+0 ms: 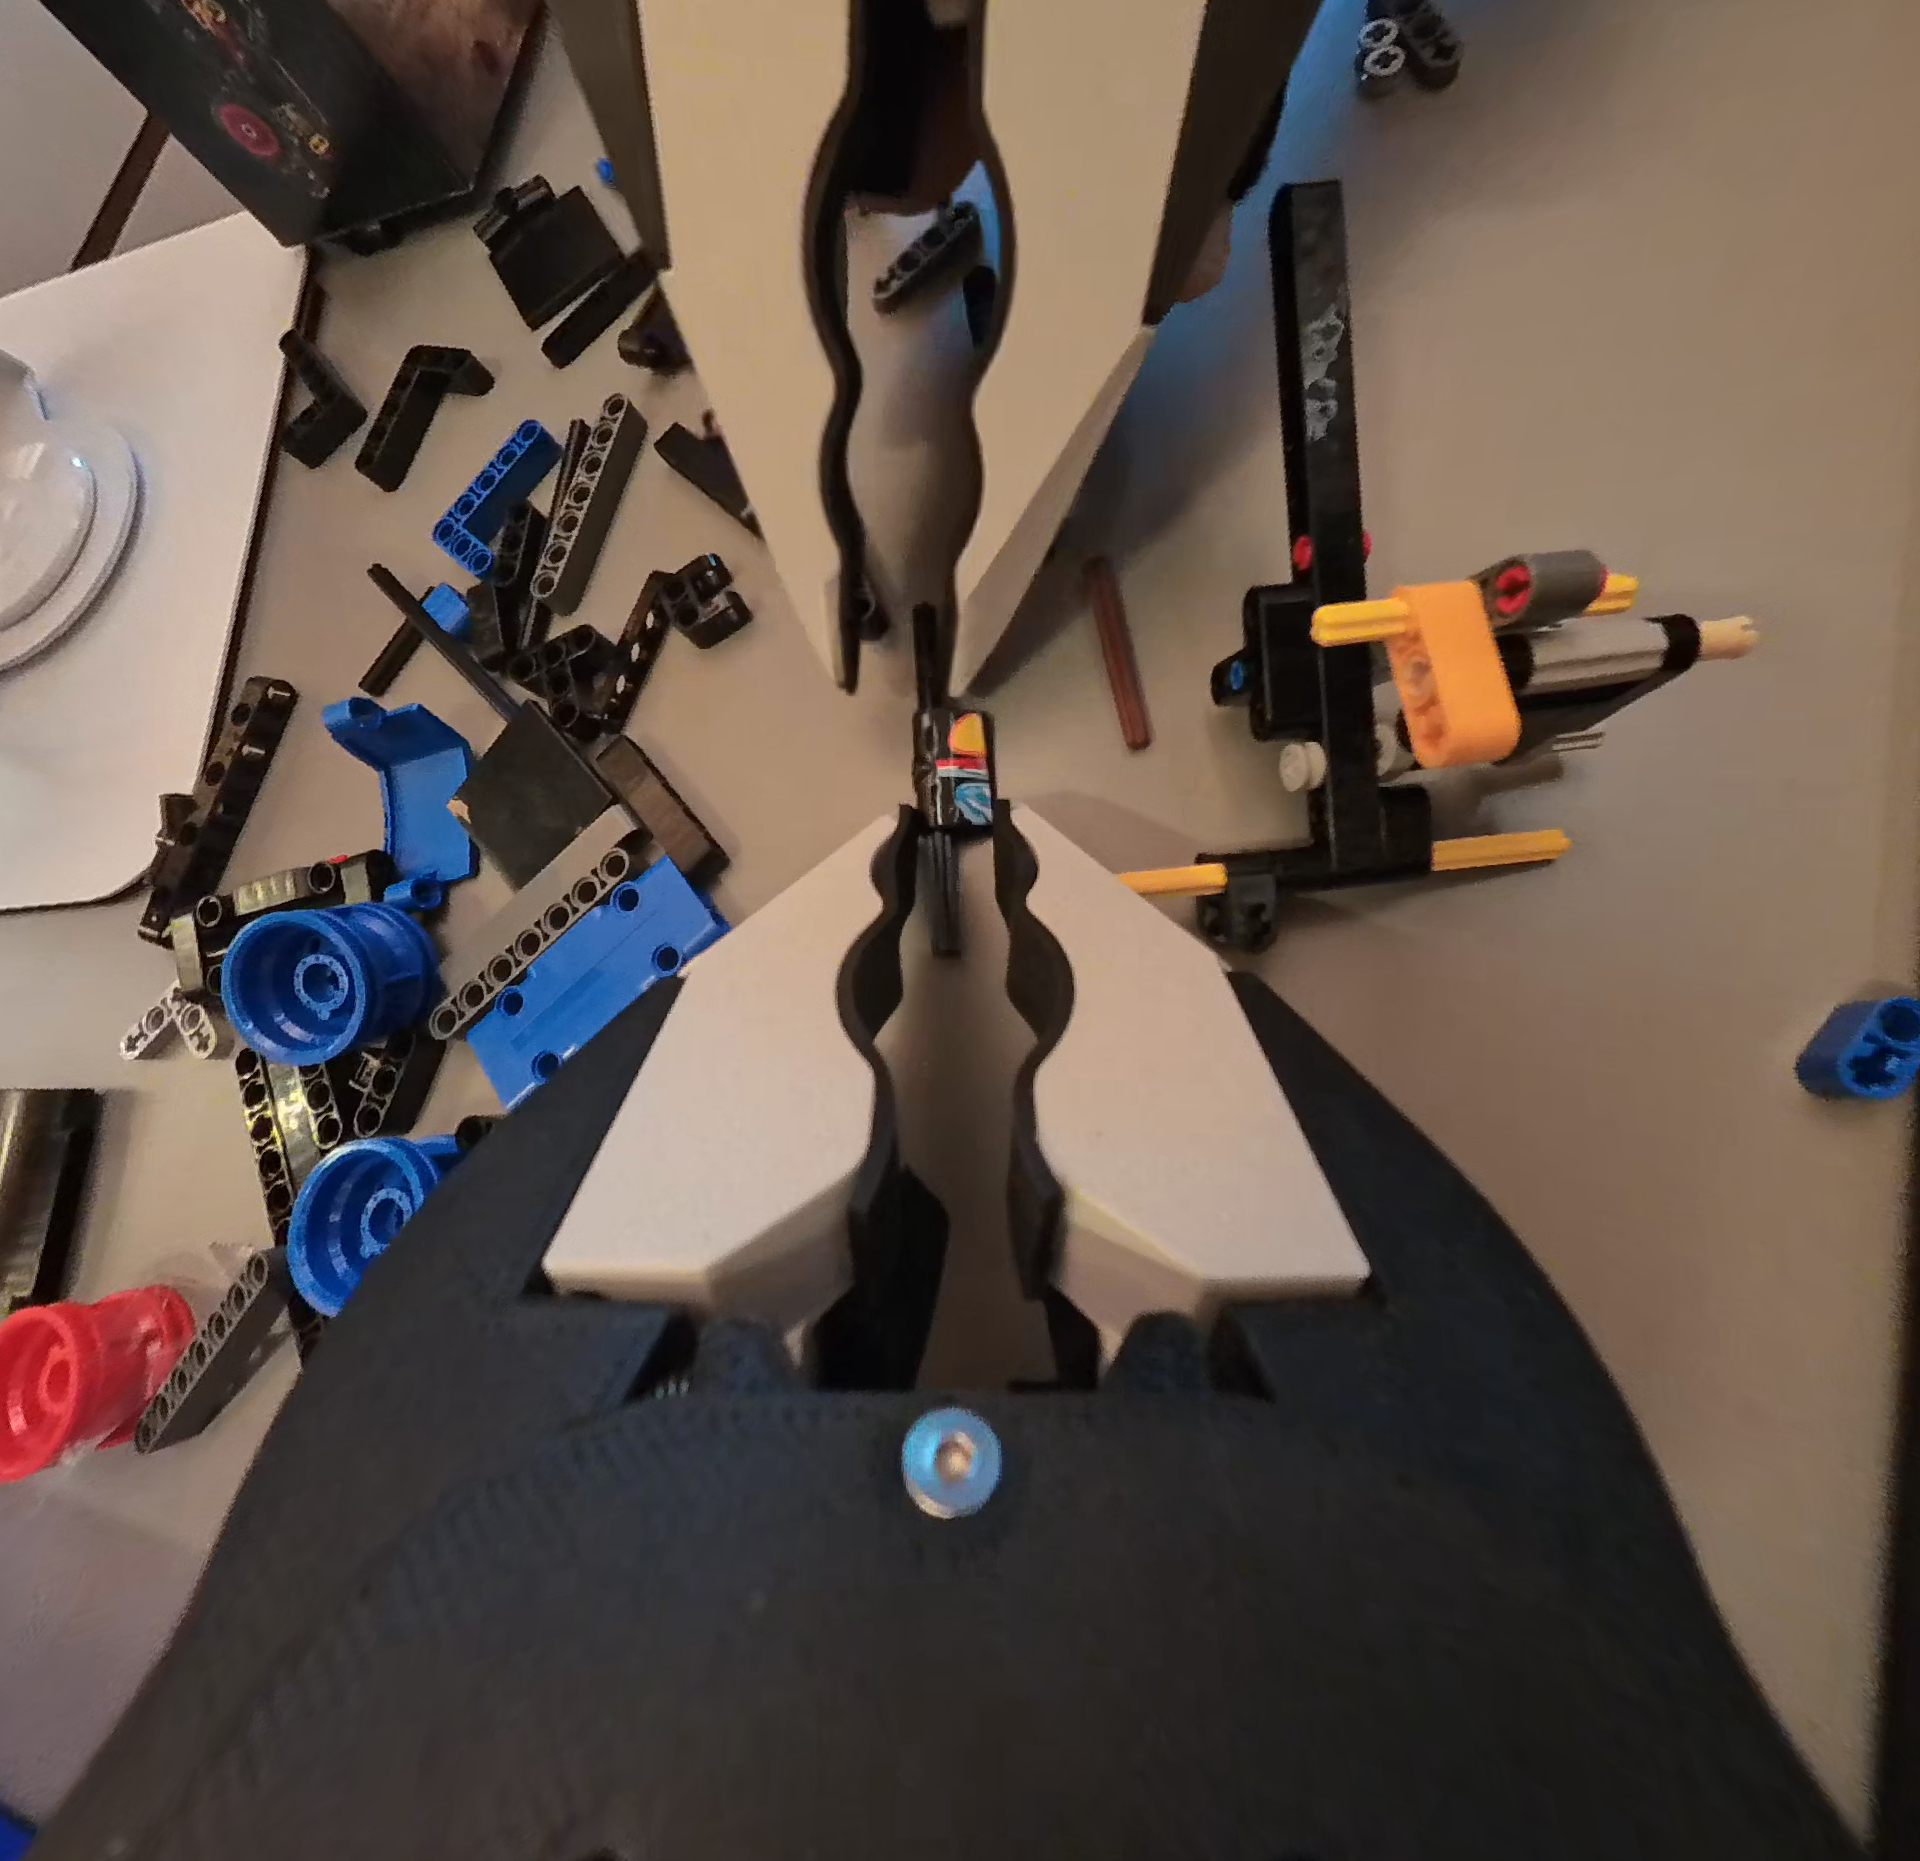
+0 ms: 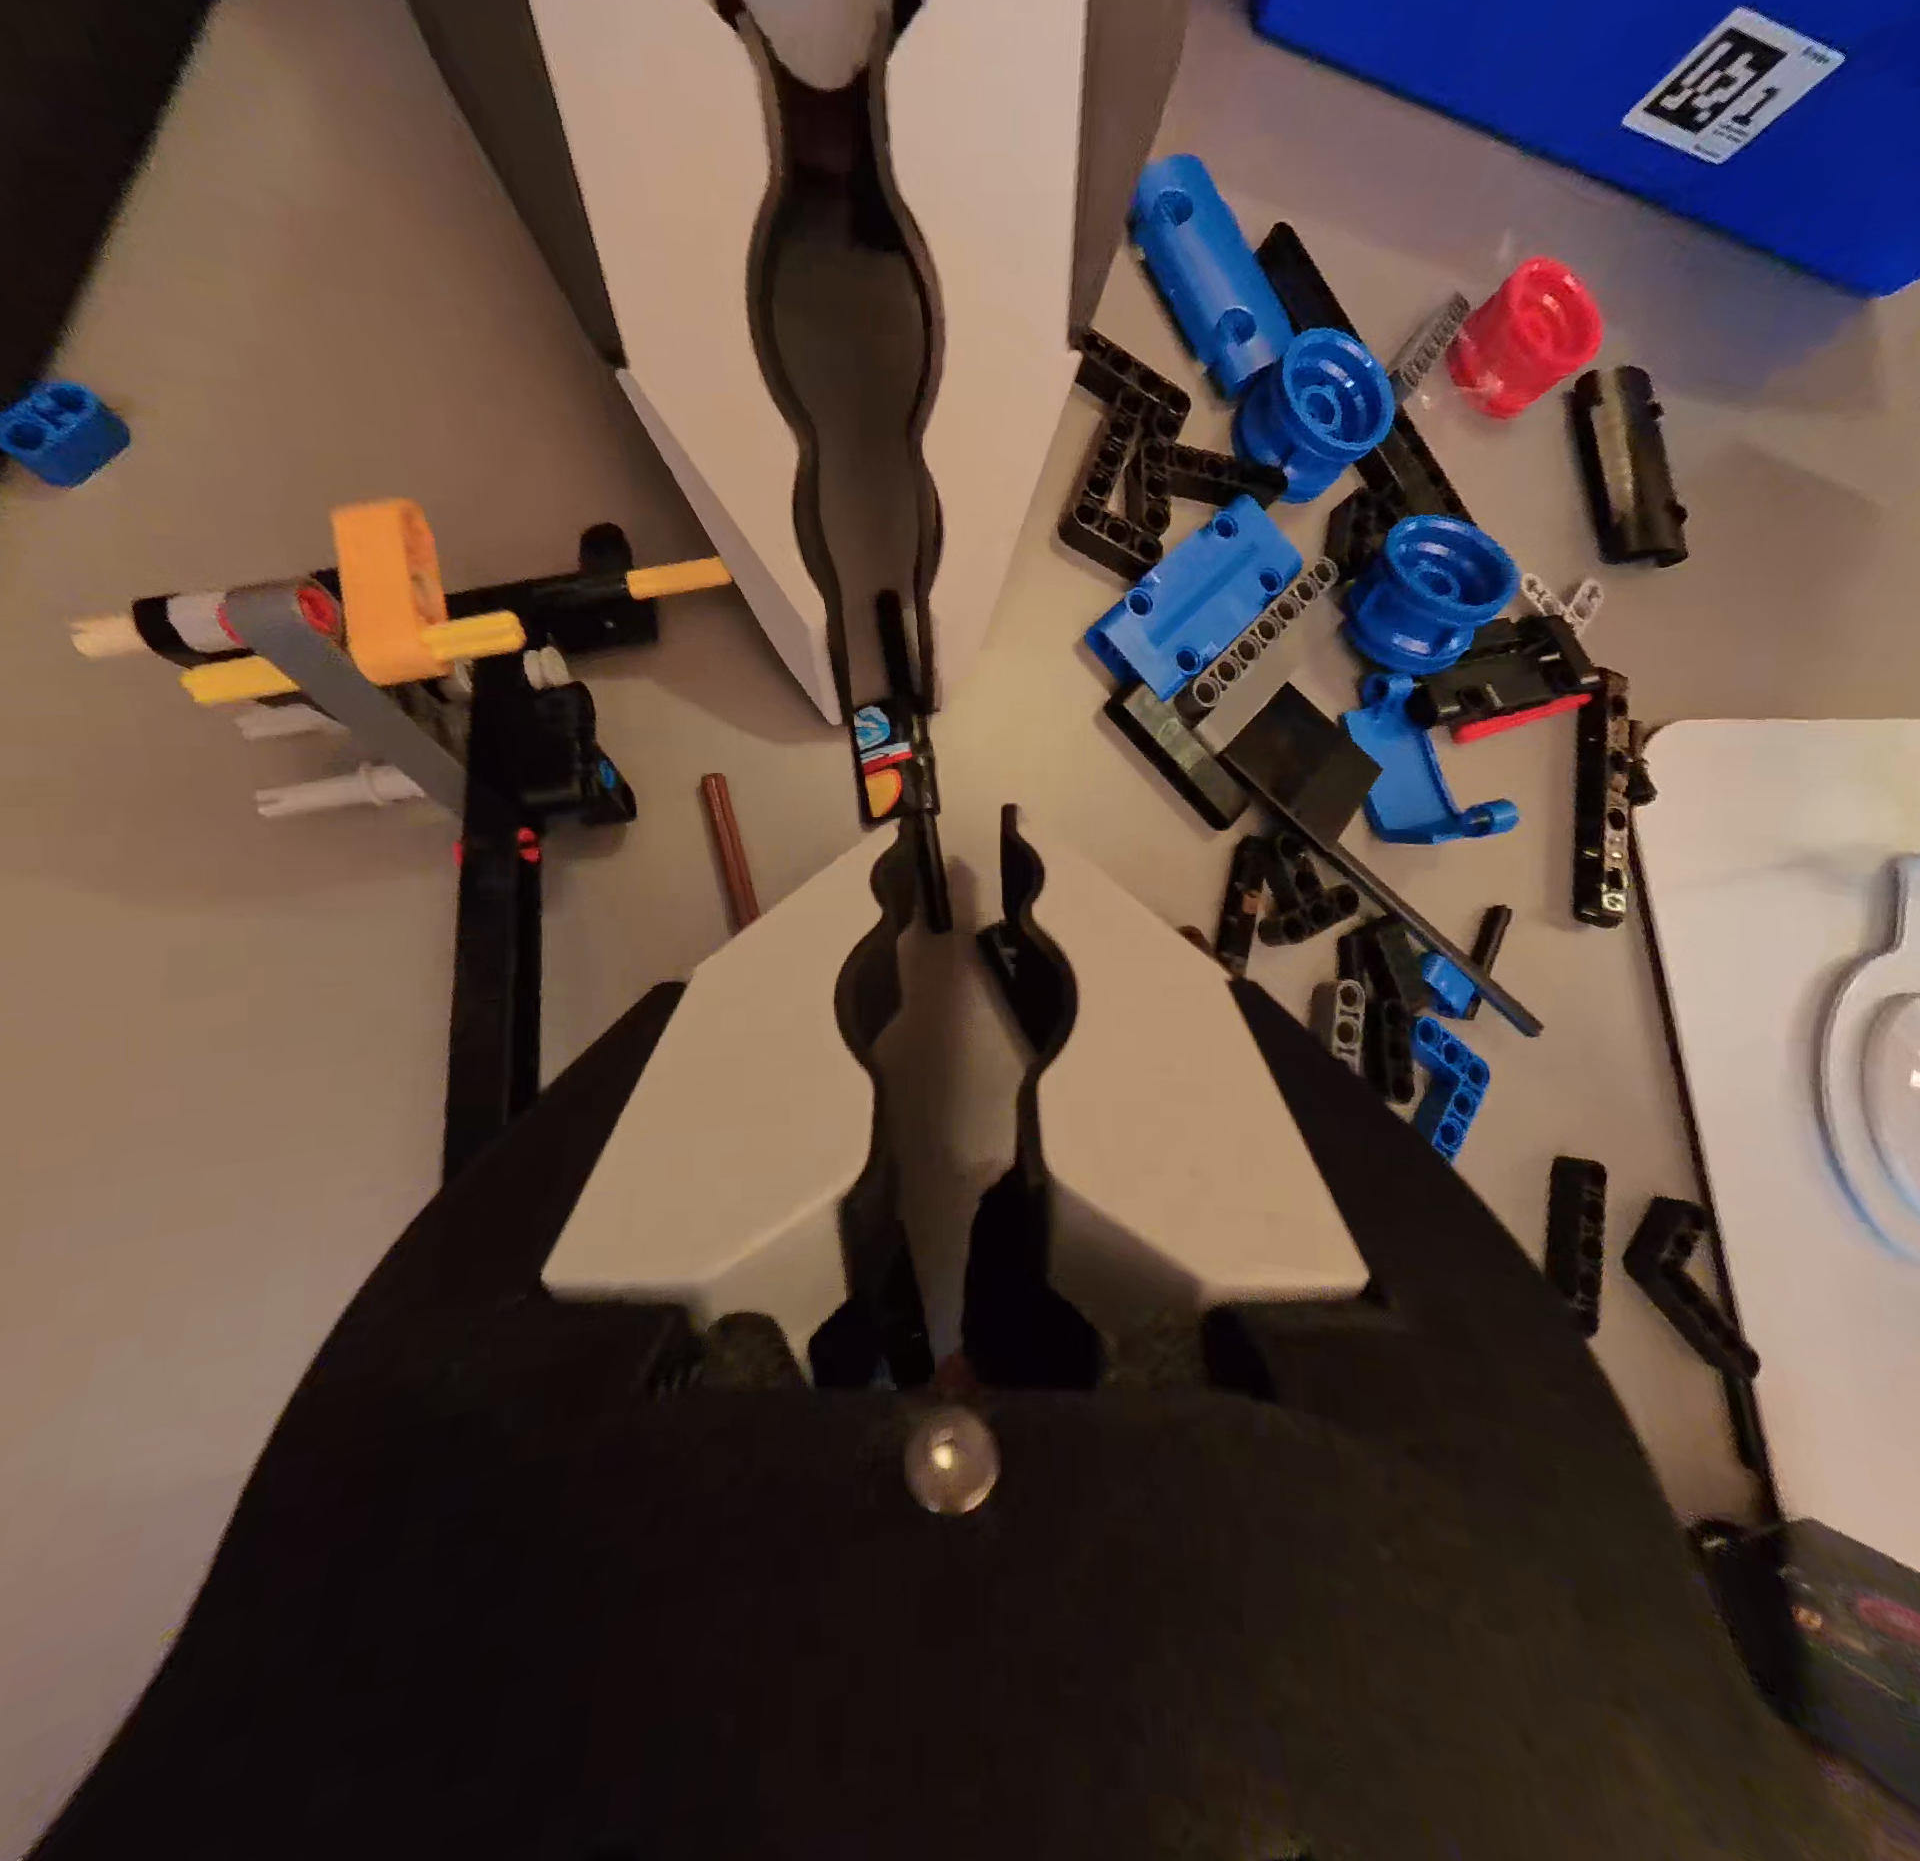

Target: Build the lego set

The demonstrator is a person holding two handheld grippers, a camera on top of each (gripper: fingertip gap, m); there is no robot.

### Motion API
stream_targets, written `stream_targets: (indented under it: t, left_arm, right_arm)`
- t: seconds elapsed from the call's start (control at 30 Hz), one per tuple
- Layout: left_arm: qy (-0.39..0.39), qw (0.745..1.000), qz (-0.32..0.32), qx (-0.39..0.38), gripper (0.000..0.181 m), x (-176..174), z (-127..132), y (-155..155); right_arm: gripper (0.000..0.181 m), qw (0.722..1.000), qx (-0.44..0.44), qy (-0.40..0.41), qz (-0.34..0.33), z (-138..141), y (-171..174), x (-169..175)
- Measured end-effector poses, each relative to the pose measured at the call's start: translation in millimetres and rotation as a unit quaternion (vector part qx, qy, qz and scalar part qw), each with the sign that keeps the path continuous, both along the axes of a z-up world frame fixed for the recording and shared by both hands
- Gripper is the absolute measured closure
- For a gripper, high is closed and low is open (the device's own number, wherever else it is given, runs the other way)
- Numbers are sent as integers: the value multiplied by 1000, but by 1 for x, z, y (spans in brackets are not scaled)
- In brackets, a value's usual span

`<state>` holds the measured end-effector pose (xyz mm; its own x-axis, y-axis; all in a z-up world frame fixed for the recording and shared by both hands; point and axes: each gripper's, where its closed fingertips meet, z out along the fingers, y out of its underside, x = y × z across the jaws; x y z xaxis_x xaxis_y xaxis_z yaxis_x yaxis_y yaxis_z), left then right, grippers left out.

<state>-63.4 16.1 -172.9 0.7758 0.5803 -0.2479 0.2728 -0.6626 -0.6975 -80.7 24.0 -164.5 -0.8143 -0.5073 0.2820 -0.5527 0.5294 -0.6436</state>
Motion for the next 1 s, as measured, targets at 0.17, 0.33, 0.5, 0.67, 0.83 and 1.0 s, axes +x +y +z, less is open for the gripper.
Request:
stream_targets:
  t: [0.17, 0.33, 0.5, 0.67, 0.83, 1.0]
  left_arm:
    - [-7, 1000, 21, 4, 162, -2, 1, -10]
    - [8, 999, 37, 24, 157, -5, 13, -16]
    - [59, 998, 26, -15, 178, -8, 23, -16]
    - [91, 996, 22, -13, 178, -8, 37, -12]
    - [85, 995, 24, 51, 178, -5, 54, -3]
    - [101, 992, 17, 80, 178, -3, 67, 2]
  right_arm:
    - [180, 1000, 18, 11, 1, -7, 3, -4]
    - [180, 1000, -11, -2, -7, 5, -1, -4]
    - [181, 999, -33, 13, -17, 29, 0, -4]
    - [180, 997, -46, 66, -22, 44, 3, -5]
    - [180, 983, -62, 172, -24, 54, 5, -5]
    - [180, 973, -79, 212, -43, 65, 9, -3]
